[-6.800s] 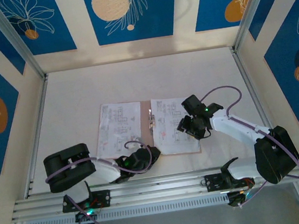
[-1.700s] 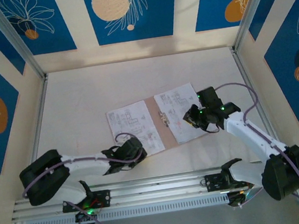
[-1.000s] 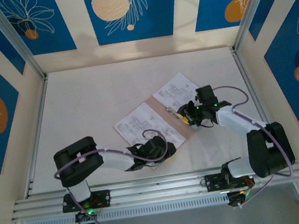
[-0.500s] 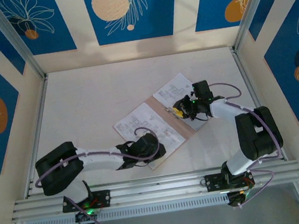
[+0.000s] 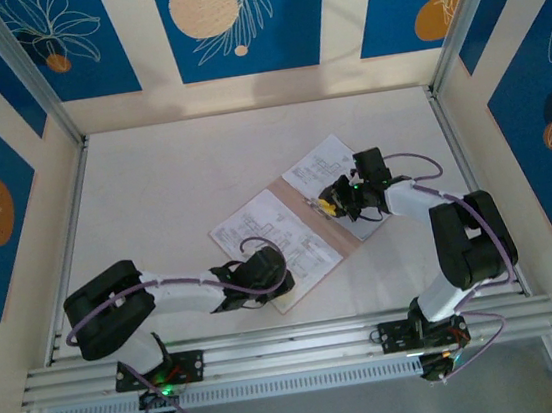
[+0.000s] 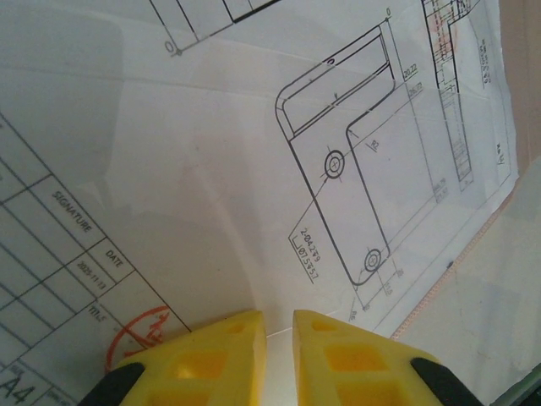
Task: Put the files into the folder
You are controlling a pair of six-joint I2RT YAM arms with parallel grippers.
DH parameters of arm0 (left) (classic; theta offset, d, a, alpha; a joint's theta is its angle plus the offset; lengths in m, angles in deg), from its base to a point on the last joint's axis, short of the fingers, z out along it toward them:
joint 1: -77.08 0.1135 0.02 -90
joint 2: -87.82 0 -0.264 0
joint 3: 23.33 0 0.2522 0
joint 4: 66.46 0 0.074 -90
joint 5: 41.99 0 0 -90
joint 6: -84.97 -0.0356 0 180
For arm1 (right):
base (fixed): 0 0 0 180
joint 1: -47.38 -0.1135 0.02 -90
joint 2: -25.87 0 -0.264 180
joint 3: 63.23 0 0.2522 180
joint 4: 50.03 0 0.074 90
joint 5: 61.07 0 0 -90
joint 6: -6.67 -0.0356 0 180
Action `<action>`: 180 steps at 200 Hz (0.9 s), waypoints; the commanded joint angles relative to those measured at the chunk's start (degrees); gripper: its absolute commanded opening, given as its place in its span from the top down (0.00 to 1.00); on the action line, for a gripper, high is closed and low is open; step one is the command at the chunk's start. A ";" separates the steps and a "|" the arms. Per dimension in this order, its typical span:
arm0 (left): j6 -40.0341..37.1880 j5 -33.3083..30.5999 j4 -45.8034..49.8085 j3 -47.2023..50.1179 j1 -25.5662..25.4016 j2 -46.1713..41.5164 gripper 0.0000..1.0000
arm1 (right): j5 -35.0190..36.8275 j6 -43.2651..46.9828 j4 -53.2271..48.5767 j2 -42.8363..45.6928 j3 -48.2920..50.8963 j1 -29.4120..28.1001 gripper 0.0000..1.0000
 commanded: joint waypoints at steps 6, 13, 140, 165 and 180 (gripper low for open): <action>0.79 -0.11 2.09 1.42 -0.07 1.37 0.83 | -1.86 -0.63 -0.12 -0.71 -1.56 -0.31 0.77; 0.88 -0.20 2.06 1.43 -0.12 1.30 0.83 | -1.75 -0.73 -0.14 -0.71 -1.56 -0.44 0.78; 1.16 -0.54 2.39 1.14 -0.16 1.19 0.84 | -1.95 -1.51 0.80 -1.10 -1.28 -1.12 0.79; 1.17 -0.67 2.44 1.19 -0.22 1.02 0.84 | -2.06 -1.62 0.93 -1.49 -1.28 -1.16 0.81; 1.15 -0.64 2.41 1.16 -0.26 1.08 0.84 | -2.12 -1.71 1.02 -1.67 -1.23 -1.12 0.82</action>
